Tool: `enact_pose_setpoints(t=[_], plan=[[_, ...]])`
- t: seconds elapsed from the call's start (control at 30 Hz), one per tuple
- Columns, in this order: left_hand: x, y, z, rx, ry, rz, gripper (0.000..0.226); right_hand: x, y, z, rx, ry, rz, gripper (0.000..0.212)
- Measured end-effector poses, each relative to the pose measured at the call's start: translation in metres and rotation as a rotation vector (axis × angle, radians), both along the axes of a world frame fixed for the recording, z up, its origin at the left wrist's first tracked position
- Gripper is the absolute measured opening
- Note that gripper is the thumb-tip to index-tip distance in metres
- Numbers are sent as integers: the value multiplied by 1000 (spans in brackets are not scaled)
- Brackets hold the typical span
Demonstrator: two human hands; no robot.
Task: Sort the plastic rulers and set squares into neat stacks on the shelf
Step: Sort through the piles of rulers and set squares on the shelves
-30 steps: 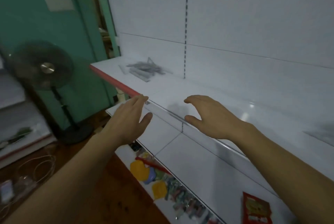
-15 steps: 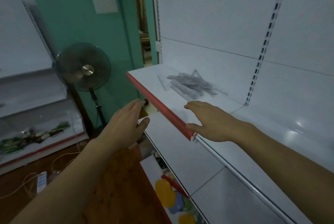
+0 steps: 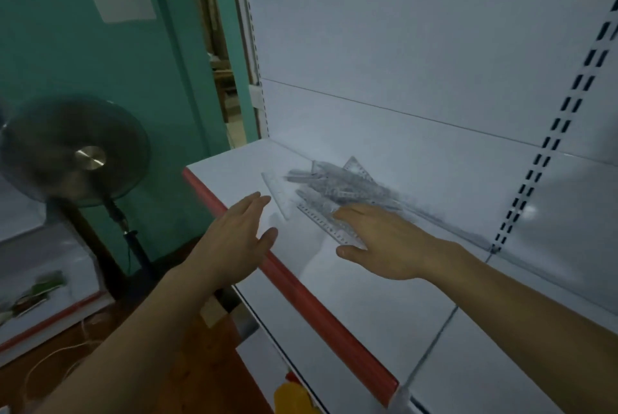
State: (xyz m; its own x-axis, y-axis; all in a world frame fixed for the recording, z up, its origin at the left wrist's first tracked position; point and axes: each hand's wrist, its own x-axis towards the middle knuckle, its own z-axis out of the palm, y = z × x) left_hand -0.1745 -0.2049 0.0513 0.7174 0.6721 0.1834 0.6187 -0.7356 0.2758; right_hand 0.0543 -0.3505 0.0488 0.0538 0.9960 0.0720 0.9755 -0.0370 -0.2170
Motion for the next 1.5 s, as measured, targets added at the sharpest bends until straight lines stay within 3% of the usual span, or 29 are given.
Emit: enact_pose_setpoints(t=[0.3,0.43,0.63,0.77,0.87,1.03,1.17,1.3,1.5], plan=[[116,132,-19,-41,-12,-445,66,62,60,-15,80,-6,-389,38],[155,182,-18,-66,-37,-591,67,69,88,-17,37,-6,-551,39],[199,208,-30,-130,-207,-839,60,70,108,-27,-30,-130,-757,52],[213,204,-35,-129,-316,-933,55,71,103,-38,70,-196,-816,33],[225,206,-39,-146,-372,-956,48,68,103,-44,198,-264,-830,11],[227,203,-49,-187,-421,-977,41,63,105,-49,264,-309,-879,11],[230,209,-61,-184,-355,-1000,41,58,106,-52,243,-267,-867,22],[231,210,-66,-159,-329,-1009,39,59,111,-55,284,-287,-903,15],[232,211,-71,-110,-369,-983,29,57,117,-52,522,-360,-922,12]])
